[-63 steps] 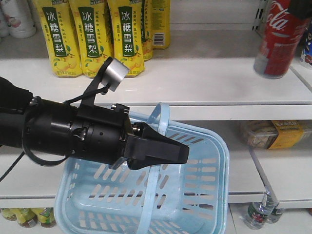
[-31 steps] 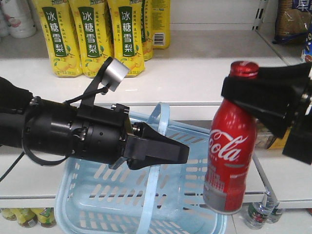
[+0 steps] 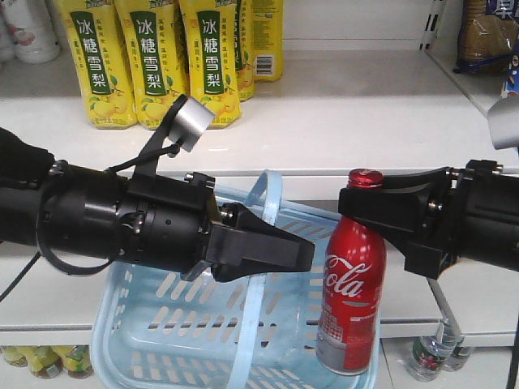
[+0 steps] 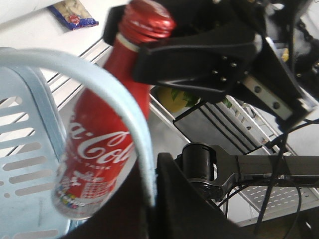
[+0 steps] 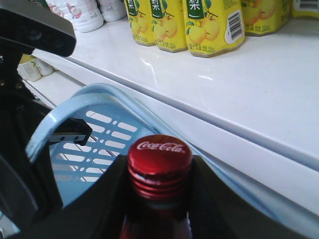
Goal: Place coke in basket with both arms
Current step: 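Grasp the red Coca-Cola bottle by its neck with the right gripper, then move the bottle over the basket and open the right gripper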
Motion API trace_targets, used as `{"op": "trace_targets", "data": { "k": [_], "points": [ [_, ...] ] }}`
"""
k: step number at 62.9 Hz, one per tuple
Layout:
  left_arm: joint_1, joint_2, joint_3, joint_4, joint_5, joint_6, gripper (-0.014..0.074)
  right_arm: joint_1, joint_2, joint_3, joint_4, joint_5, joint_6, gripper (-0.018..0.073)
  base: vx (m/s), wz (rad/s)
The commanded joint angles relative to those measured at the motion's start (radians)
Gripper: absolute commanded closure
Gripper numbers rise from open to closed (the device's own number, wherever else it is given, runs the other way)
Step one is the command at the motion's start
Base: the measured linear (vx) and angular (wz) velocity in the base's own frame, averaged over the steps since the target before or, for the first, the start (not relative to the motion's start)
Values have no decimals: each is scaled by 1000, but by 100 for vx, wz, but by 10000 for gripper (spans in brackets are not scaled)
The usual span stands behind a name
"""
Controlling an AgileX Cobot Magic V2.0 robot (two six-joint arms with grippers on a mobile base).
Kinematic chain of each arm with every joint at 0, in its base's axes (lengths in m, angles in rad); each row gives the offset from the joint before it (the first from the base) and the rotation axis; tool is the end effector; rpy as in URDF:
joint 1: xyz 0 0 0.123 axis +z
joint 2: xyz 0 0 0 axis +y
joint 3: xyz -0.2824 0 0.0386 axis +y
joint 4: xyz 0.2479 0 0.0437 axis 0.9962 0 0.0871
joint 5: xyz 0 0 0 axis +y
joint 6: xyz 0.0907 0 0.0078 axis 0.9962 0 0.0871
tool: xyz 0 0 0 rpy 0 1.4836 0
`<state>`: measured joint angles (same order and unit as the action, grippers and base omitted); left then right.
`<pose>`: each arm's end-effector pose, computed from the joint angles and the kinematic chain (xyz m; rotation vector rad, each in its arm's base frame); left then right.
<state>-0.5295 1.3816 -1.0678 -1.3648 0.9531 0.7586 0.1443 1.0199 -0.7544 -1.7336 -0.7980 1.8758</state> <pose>0.2066 -0.2052 0.3460 0.6944 2.1178 -1.5366 0.1852 0.0918 0.3393 -0.5978 1.8107 0.8933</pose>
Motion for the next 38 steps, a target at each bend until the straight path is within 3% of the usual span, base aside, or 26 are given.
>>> {"op": "trace_targets", "data": {
  "k": [1, 20, 29, 38],
  "points": [
    [-5, -37, -32, -75, -2, 16, 603, -3, 18, -34, 132, -25, -24, 563, 0, 0],
    [-5, -37, -32, -75, -2, 16, 603, -3, 49, -34, 114, -35, -46, 510, 0, 0],
    [-5, -37, -32, -75, -1, 16, 603, -3, 50, -34, 105, -37, -53, 390, 0, 0],
    [-5, -37, -32, -75, -1, 16, 603, -3, 52, -34, 108, -14, -53, 202, 0, 0]
  ]
}}
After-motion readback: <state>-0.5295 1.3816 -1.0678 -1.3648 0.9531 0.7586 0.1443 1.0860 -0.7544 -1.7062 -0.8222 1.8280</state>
